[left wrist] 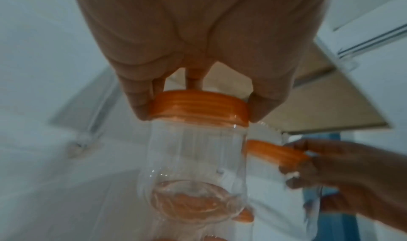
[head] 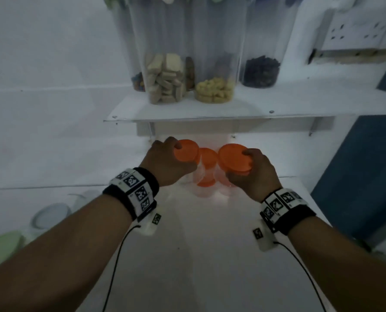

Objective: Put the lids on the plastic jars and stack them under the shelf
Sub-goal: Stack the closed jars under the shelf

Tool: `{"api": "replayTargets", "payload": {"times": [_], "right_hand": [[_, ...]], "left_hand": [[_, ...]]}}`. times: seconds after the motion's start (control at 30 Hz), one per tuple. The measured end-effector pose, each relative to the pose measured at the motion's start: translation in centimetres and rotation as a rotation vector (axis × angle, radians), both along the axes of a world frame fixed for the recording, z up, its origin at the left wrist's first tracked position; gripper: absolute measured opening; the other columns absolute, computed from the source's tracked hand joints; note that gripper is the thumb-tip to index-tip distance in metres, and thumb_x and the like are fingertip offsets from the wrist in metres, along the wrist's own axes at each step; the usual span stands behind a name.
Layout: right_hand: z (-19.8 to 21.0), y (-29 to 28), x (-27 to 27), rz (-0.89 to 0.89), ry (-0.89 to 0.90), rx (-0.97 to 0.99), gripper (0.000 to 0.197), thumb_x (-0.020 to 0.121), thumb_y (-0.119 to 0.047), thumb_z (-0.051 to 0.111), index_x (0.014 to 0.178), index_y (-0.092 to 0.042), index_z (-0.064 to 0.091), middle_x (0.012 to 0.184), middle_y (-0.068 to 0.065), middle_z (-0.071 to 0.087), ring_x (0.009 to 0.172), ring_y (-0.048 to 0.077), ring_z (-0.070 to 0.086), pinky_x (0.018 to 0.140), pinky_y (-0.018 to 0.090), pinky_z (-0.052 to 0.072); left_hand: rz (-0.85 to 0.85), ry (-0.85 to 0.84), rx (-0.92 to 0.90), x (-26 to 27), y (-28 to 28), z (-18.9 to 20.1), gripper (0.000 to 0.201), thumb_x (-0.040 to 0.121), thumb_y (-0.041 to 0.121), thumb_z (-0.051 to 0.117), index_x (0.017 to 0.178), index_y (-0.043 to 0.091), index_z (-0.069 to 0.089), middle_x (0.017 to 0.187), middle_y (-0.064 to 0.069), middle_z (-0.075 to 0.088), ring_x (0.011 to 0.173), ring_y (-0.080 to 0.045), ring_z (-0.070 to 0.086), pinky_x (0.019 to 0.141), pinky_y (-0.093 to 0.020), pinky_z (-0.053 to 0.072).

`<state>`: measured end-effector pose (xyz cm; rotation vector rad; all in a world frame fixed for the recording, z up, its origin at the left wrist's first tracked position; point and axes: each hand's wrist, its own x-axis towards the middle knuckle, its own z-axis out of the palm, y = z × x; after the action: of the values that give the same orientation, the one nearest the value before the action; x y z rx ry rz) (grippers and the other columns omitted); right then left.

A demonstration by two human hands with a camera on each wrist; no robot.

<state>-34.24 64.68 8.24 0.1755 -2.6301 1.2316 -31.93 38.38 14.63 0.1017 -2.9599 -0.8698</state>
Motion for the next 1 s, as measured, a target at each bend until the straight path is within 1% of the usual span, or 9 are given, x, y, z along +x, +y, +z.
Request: {"api": "replayTargets", "payload": {"times": [0.2,0.4,0.47,0.53,0.63,0.73,0.87,0.93,1.0], "right_hand": [[-0.3,2.5,-6.4,-0.065,-0.022,0.001,0.091,0.071,-0.048,0.088,0.147,-0.021,0.046,0.139,0.01,0.053,0.123,0.03,0.057,0.098,0.041,0.052],[-1.0,2.5,-10.4,-0.039,0.016,0.022,0.084,0.079,-0.045,0.084,0.151,-0.021,0.048,0.147,0.011,0.043,0.125,0.025,0.055,0.096,0.022,0.036],[-1.0,2.3,-11.3,-0.038,0.027,0.031,0.082,0.079,-0.047,0.084,0.15,-0.022,0.049,0.148,0.01,0.041,0.122,0.023,0.056,0.096,0.02,0.035],[-1.0,2.2,-11.8,-0.027,0.03,0.036,0.082,0.078,-0.049,0.083,0.149,-0.024,0.05,0.147,0.007,0.04,0.112,0.019,0.057,0.096,0.021,0.038],[-1.5,2.0,-12.1,-0.019,0.06,0.035,0.083,0.077,-0.052,0.084,0.147,-0.024,0.051,0.144,0.007,0.041,0.108,0.017,0.057,0.094,0.023,0.042],[-2.0,2.0,-12.0,-0.027,0.09,0.004,0.086,0.075,-0.049,0.086,0.148,-0.021,0.049,0.142,0.008,0.044,0.112,0.017,0.055,0.094,0.024,0.041],[-2.1,1.7,-11.9,-0.038,0.094,-0.035,0.09,0.073,-0.045,0.088,0.148,-0.019,0.046,0.139,0.01,0.047,0.118,0.023,0.056,0.093,0.026,0.041],[-2.0,1.7,-11.6,-0.04,0.093,-0.04,0.093,0.072,-0.044,0.09,0.148,-0.018,0.043,0.14,0.011,0.046,0.121,0.025,0.054,0.094,0.028,0.042],[-1.7,1.7,-11.1,-0.059,0.116,-0.044,0.096,0.07,-0.047,0.09,0.148,-0.019,0.042,0.142,0.011,0.045,0.124,0.028,0.052,0.097,0.035,0.046]], "left_hand": [[0.039,-0.003,0.025,-6.9,5.7,-1.9,0.084,0.07,0.067,0.074,0.14,0.025,0.053,0.14,-0.01,0.048,0.123,-0.031,0.053,0.097,-0.042,0.051],[0.083,0.049,0.065,-10.3,7.4,-2.9,0.077,0.077,0.061,0.076,0.14,0.024,0.051,0.137,-0.001,0.046,0.127,-0.024,0.049,0.102,-0.04,0.048],[0.085,0.113,0.119,-10.9,7.8,-2.9,0.058,0.079,0.052,0.08,0.127,0.029,0.055,0.12,0.009,0.049,0.112,-0.014,0.051,0.093,-0.031,0.043],[0.073,0.158,0.168,-11.1,8.1,-2.8,0.036,0.082,0.041,0.082,0.101,0.036,0.052,0.103,0.016,0.053,0.098,-0.008,0.051,0.084,-0.025,0.04],[0.058,0.201,0.208,-11.4,8.2,-2.8,0.032,0.084,0.031,0.081,0.084,0.038,0.05,0.09,0.022,0.055,0.085,-0.004,0.054,0.072,-0.019,0.04],[0.038,0.246,0.23,-11.5,8.1,-3.1,0.029,0.083,0.031,0.082,0.086,0.041,0.054,0.091,0.021,0.06,0.09,-0.007,0.062,0.074,-0.018,0.044],[0.029,0.226,0.229,-11.2,8.0,-3.2,0.036,0.085,0.033,0.083,0.087,0.044,0.048,0.094,0.028,0.051,0.083,0.01,0.049,0.07,-0.008,0.035],[0.025,0.22,0.216,-11.0,7.9,-3.1,0.036,0.083,0.04,0.083,0.095,0.043,0.05,0.104,0.026,0.053,0.094,0.002,0.053,0.079,-0.013,0.039],[0.026,0.18,0.165,-10.7,7.5,-3.0,0.048,0.081,0.048,0.082,0.117,0.041,0.05,0.124,0.014,0.05,0.112,-0.009,0.05,0.091,-0.022,0.039]]}}
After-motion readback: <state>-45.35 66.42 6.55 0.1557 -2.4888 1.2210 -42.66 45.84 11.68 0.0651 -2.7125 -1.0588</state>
